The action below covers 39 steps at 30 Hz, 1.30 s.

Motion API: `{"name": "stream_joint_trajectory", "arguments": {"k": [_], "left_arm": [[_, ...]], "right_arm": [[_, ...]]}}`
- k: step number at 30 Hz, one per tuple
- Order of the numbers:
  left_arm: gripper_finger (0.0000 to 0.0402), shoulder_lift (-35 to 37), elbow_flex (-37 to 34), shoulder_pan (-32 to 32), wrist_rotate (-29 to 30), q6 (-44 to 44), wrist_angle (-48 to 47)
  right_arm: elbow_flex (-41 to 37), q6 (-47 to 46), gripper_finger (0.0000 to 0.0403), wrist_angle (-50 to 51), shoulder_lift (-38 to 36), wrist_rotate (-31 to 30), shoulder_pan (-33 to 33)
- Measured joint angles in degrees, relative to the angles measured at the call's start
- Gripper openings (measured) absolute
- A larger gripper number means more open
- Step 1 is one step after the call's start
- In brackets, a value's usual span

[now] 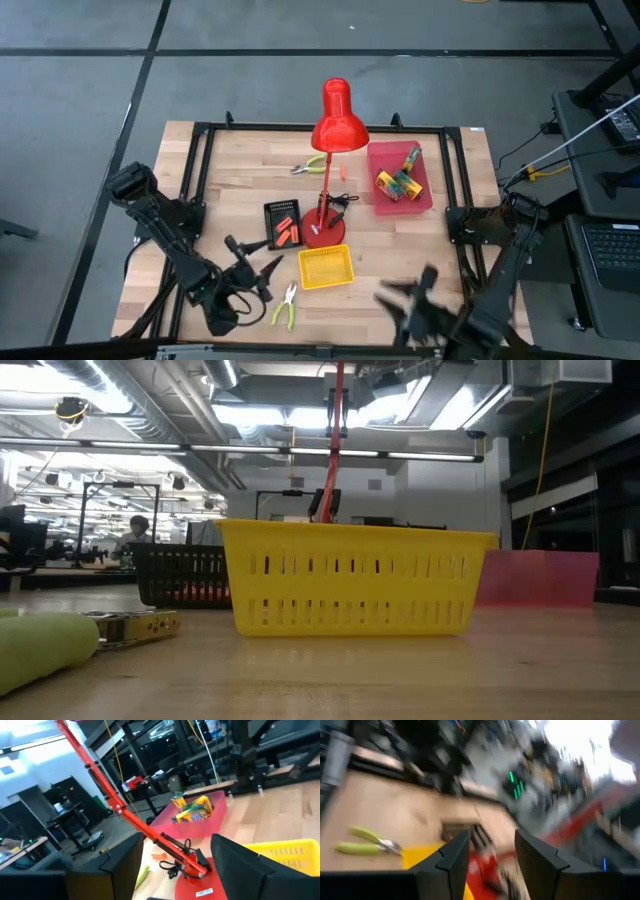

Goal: Pick & Place School Supplies
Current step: Put the orange eraser into the black bin

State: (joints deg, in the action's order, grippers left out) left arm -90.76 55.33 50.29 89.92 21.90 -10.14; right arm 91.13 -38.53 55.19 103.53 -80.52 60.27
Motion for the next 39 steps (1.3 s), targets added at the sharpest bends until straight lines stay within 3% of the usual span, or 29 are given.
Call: {"name": "stream_joint_trajectory", "arguments": {"k": [3,5,10,18,26,31,36,39], "left_arm": [[0.0221,0.28,0.00,-0.78,0.18,-0.05,0.12],[0.0215,0.28,0.07,-1.99,0.12,-0.19,0.11],[0.0200,0.28,2.31,-6.09,0.16,-1.45,0.24],[0.0181,0.28,2.91,-6.91,0.15,-2.17,0.10],[0.0168,0.28,2.91,-4.25,0.14,-2.76,0.05],[0.0161,0.28,2.89,-0.92,0.12,-3.20,0.03],[0.0152,0.28,2.86,1.83,0.10,-4.26,-0.06],[0.0147,0.28,2.86,2.35,0.10,-4.04,-0.06]], "right_arm": [[-1.11,-39.30,0.0159,28.01,0.17,2.92,-3.62],[-4.35,-61.51,0.0159,35.16,0.04,5.69,-7.10],[-13.65,-69.30,0.0159,26.60,-5.37,14.43,-19.42],[-15.26,-64.10,0.0159,20.18,-5.42,24.77,-37.07],[-15.21,-39.05,0.0157,4.46,-5.42,33.13,-51.06],[-15.47,-25.23,0.0147,5.56,-5.42,37.69,-54.65],[-18.82,-5.83,0.0132,5.03,-5.66,44.48,-54.80],[-21.33,5.29,0.0119,5.25,-5.66,45.03,-54.84]]}}
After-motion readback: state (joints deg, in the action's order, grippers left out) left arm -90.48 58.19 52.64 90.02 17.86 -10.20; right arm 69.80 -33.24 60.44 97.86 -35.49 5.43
